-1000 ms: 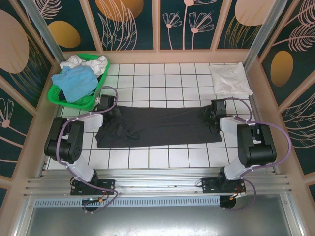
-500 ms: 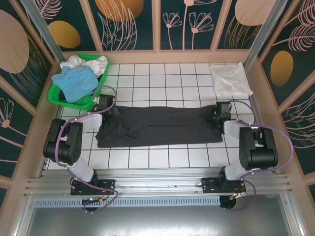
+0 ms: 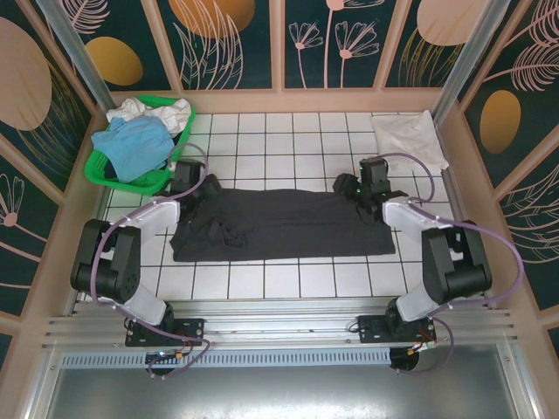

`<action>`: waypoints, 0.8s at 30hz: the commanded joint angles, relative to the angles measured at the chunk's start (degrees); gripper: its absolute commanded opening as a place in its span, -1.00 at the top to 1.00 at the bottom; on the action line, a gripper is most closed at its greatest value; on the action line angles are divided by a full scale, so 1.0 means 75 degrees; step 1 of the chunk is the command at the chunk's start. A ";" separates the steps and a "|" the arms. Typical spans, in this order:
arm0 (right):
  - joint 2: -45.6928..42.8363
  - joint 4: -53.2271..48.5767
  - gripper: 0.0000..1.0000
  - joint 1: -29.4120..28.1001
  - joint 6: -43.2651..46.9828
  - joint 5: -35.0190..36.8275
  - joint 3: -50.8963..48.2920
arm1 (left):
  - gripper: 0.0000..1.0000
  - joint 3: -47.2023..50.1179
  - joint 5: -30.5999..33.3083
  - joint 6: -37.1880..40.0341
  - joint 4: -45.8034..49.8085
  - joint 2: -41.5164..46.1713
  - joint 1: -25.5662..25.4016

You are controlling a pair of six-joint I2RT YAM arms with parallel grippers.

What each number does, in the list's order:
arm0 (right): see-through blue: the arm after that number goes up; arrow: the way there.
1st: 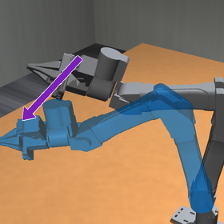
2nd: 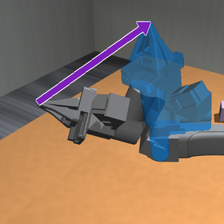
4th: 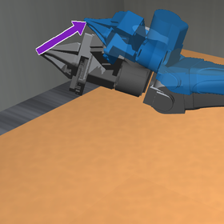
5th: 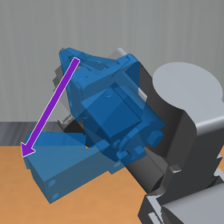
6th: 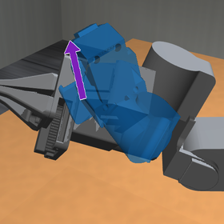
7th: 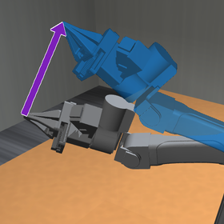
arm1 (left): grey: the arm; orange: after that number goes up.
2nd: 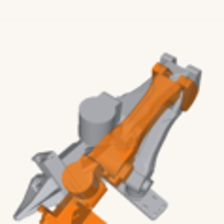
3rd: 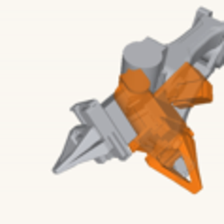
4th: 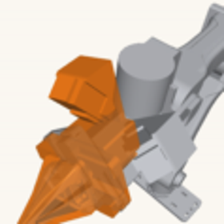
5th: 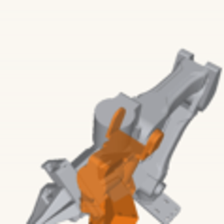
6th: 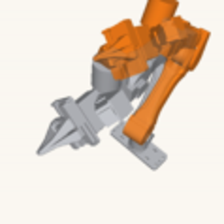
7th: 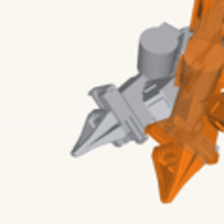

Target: Fold and stack the t-shirts

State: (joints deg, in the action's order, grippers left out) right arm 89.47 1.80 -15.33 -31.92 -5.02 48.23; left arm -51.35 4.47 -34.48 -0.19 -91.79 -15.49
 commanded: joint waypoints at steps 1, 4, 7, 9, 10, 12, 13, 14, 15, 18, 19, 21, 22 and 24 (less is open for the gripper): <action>0.0710 0.0044 -0.18 0.0004 -0.0001 0.0021 0.0245 | -0.33 -0.0488 -0.0764 0.0460 -0.0192 -0.0583 -0.0579; 0.1164 -0.0007 -0.18 0.0261 0.0036 0.0240 0.0412 | -0.34 -0.0537 -0.1101 0.0495 -0.0560 -0.1255 -0.0596; 0.1379 0.0073 -0.18 0.0613 0.0078 0.0131 0.0383 | -0.30 -0.0845 -0.0556 0.0502 -0.0239 -0.1824 -0.0574; 0.1409 0.0158 -0.18 0.0817 0.0124 0.0101 0.0300 | -0.27 -0.0887 -0.0324 0.0456 -0.0130 -0.2060 -0.0509; 0.1422 0.0185 -0.19 0.0950 0.0160 0.0035 0.0285 | -0.27 -0.0857 -0.0315 0.0428 -0.0144 -0.2148 -0.0438; 0.1474 0.0251 -0.19 0.1227 0.0223 -0.0172 0.0244 | -0.26 -0.0750 -0.0323 0.0379 -0.0217 -0.2262 -0.0288; 0.1510 0.0269 -0.20 0.1395 0.0225 -0.0263 0.0235 | -0.27 -0.0675 -0.0380 0.0389 -0.0263 -0.2310 -0.0182; 0.1535 0.0303 -0.22 0.1555 0.0206 -0.0330 0.0227 | -0.27 -0.0629 -0.0379 0.0374 -0.0288 -0.2359 -0.0043; 0.1542 0.0337 -0.23 0.1712 0.0160 -0.0432 0.0203 | -0.27 -0.0420 -0.0384 0.0328 -0.0339 -0.2383 0.0085; 0.1471 0.0716 -0.26 0.2058 0.0014 -0.0750 0.0023 | -0.27 -0.0066 -0.0503 0.0216 -0.0530 -0.2369 0.0351; 0.1488 0.0689 -0.26 0.2105 0.0031 -0.0734 0.0043 | -0.27 -0.0005 -0.0459 0.0214 -0.0552 -0.2334 0.0365; 0.1577 0.0511 -0.26 0.2191 0.0055 -0.0568 0.0094 | -0.27 0.0038 -0.0390 0.0203 -0.0538 -0.2304 0.0369; 0.1608 0.0495 -0.24 0.2256 0.0060 -0.0547 0.0057 | -0.28 0.0027 -0.0363 0.0202 -0.0527 -0.2300 0.0370; 0.1580 0.0519 -0.22 0.2356 -0.0003 -0.0556 -0.0067 | -0.28 -0.0017 -0.0305 0.0172 -0.0490 -0.2297 0.0368</action>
State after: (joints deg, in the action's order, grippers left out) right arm 99.96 6.15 0.75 -31.90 -10.63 49.36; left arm -54.00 -1.67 -32.01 -10.72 -107.09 -14.50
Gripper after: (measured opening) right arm 0.614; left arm 0.640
